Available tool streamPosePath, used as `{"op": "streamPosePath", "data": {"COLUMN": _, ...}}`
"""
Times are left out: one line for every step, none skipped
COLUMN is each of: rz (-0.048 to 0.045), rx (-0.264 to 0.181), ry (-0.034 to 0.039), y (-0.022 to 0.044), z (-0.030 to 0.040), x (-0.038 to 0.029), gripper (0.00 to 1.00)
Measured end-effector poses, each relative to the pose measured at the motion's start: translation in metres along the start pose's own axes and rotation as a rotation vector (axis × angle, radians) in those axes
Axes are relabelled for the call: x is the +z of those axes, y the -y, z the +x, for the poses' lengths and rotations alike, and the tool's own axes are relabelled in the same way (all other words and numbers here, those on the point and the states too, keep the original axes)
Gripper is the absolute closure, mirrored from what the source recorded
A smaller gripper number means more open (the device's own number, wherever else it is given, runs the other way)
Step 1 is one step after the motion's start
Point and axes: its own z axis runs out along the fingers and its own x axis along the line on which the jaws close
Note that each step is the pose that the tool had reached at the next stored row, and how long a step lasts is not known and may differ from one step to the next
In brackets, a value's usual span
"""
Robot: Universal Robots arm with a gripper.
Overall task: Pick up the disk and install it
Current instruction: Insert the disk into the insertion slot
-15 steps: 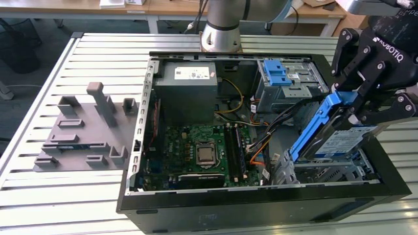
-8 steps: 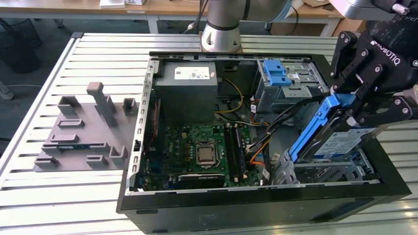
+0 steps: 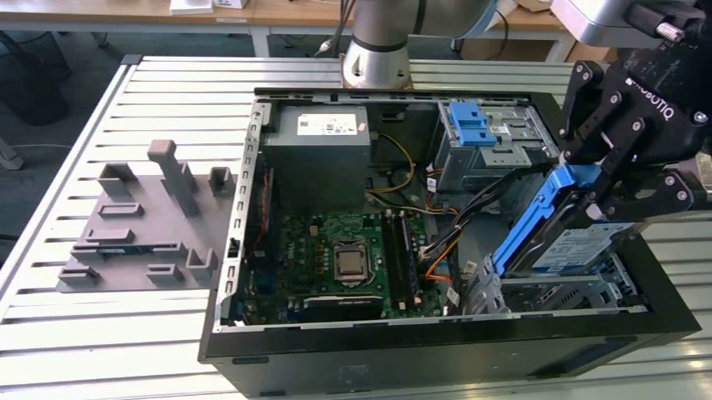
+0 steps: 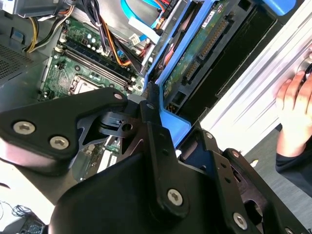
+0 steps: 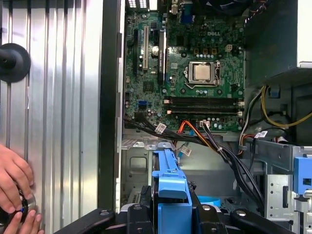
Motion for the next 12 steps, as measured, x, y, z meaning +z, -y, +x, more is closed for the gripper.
{"op": "streamPosePath", "data": {"rz": 0.0, "rx": 0.0, "ry": 0.0, "y": 0.0, "z": 0.0, "x": 0.0009, "gripper": 0.63}}
{"op": "streamPosePath", "data": {"rz": 0.0, "rx": 0.0, "ry": -0.0001, "y": 0.0, "z": 0.0001, "x": 0.0018, "gripper": 0.63}}
{"op": "streamPosePath", "data": {"rz": 0.0, "rx": 0.0, "ry": -0.0001, "y": 0.0, "z": 0.0001, "x": 0.0028, "gripper": 0.63}}
{"op": "streamPosePath", "data": {"rz": 0.0, "rx": 0.0, "ry": -0.0001, "y": 0.0001, "z": 0.0001, "x": 0.0037, "gripper": 0.63}}
{"op": "streamPosePath", "data": {"rz": 0.0, "rx": 0.0, "ry": -0.0001, "y": 0.0001, "z": 0.0002, "x": 0.0046, "gripper": 0.63}}
{"op": "streamPosePath", "data": {"rz": 0.0, "rx": 0.0, "ry": 0.0001, "y": 0.0002, "z": 0.0002, "x": 0.0056, "gripper": 0.63}}
{"op": "streamPosePath", "data": {"rz": 0.0, "rx": 0.0, "ry": 0.0, "y": 0.0002, "z": 0.0002, "x": 0.0066, "gripper": 0.63}}
{"op": "streamPosePath", "data": {"rz": 0.0, "rx": 0.0, "ry": -0.0001, "y": 0.0002, "z": 0.0003, "x": 0.0076, "gripper": 0.63}}
{"op": "streamPosePath", "data": {"rz": 0.0, "rx": 0.0, "ry": 0.0, "y": 0.0002, "z": 0.0003, "x": 0.0086, "gripper": 0.63}}
{"op": "streamPosePath", "data": {"rz": 0.0, "rx": 0.0, "ry": 0.0, "y": 0.0003, "z": 0.0004, "x": 0.0098, "gripper": 0.63}}
{"op": "streamPosePath", "data": {"rz": 0.0, "rx": 0.0, "ry": 0.0, "y": 0.0003, "z": 0.0004, "x": 0.0109, "gripper": 0.63}}
{"op": "streamPosePath", "data": {"rz": 0.0001, "rx": 0.0, "ry": 0.0, "y": 0.0003, "z": 0.0005, "x": 0.012, "gripper": 0.63}}
